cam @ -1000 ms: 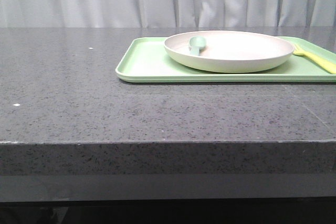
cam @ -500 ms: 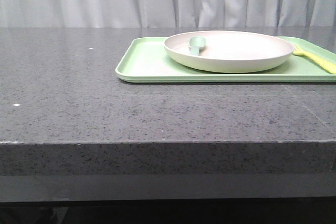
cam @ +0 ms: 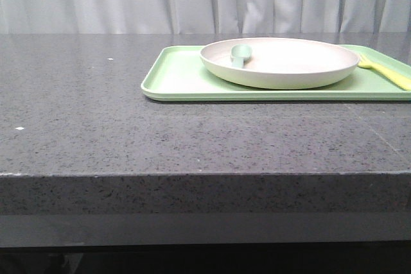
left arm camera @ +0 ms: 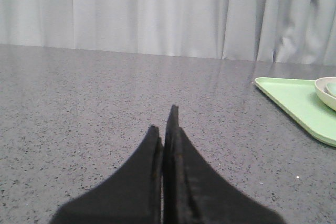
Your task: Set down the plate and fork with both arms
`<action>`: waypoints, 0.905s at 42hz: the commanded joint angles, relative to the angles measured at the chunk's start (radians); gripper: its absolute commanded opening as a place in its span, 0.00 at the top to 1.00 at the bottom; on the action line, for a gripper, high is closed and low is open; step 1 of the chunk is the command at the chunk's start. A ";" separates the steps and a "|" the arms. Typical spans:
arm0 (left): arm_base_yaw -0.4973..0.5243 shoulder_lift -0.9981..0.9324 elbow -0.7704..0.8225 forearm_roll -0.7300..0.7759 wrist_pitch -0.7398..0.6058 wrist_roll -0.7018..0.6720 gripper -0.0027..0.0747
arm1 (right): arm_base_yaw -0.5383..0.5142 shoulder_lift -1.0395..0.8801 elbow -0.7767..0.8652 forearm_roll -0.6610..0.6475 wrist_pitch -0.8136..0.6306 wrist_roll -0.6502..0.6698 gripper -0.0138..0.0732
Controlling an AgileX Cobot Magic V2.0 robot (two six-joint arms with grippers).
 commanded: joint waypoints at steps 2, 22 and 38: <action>0.001 -0.022 0.002 -0.001 -0.083 -0.006 0.99 | -0.030 -0.065 0.098 -0.010 -0.294 -0.010 0.91; 0.001 -0.020 0.002 -0.001 -0.083 -0.006 0.99 | -0.056 -0.154 0.220 -0.010 -0.443 -0.010 0.91; 0.001 -0.020 0.002 -0.001 -0.083 -0.006 0.99 | -0.054 -0.154 0.220 -0.010 -0.443 -0.010 0.91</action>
